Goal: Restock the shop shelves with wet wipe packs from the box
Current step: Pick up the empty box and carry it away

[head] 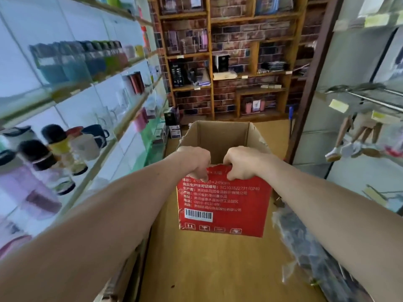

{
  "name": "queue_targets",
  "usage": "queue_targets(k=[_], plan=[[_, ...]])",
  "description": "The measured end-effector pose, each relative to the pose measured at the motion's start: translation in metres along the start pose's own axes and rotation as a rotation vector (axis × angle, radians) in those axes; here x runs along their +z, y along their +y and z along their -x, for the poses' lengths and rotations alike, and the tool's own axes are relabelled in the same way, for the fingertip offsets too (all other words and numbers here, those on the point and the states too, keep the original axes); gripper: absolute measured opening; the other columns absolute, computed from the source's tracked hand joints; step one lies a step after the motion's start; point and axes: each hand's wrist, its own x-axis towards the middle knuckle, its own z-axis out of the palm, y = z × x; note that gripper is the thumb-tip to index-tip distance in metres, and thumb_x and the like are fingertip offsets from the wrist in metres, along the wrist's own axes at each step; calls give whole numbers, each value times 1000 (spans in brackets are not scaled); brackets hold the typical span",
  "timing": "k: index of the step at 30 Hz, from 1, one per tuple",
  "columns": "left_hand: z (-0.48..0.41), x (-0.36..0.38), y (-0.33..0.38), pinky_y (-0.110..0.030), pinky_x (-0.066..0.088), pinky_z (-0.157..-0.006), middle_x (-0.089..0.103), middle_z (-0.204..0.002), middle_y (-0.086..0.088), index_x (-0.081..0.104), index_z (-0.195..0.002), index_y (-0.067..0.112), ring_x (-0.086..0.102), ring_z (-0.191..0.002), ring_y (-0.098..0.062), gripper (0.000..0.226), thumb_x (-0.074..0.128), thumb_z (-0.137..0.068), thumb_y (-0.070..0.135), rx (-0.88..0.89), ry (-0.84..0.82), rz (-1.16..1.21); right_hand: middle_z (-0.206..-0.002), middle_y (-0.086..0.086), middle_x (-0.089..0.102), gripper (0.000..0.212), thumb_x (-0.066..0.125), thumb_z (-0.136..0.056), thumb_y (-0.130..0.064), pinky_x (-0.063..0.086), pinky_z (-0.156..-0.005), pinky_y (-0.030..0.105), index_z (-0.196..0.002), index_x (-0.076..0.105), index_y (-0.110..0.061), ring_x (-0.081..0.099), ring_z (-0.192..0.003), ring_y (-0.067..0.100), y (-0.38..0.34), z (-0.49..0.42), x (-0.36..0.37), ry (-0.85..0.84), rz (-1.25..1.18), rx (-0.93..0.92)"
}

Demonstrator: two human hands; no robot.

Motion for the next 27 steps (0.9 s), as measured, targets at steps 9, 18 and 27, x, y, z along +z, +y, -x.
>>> queue_targets(k=[9, 18, 27], plan=[[-201, -27, -40, -25, 39, -59, 63, -97, 7, 63, -116, 21, 58, -88, -13, 36, 64, -88, 44, 54, -29, -33, -85, -4, 62, 18, 64, -86, -24, 46, -55, 24, -104, 67, -22, 61, -74, 14, 91, -173, -16, -32, -34, 57], [-367, -39, -82, -26, 42, -66, 65, -101, 6, 61, -120, 23, 59, -90, -13, 38, 62, -89, 46, 83, -41, -52, -77, -5, 58, 6, 65, -86, -25, 38, -51, 25, -88, 59, -24, 58, -69, 14, 158, -329, -15, -15, -91, 104], [-542, -23, -143, -19, 36, -52, 65, -88, 6, 64, -108, 18, 59, -77, -9, 28, 58, -93, 40, 270, -41, -176, -79, -2, 56, 8, 60, -91, -26, 40, -62, 29, -92, 61, -18, 55, -72, 16, 196, -478, 10, -5, -173, 248]])
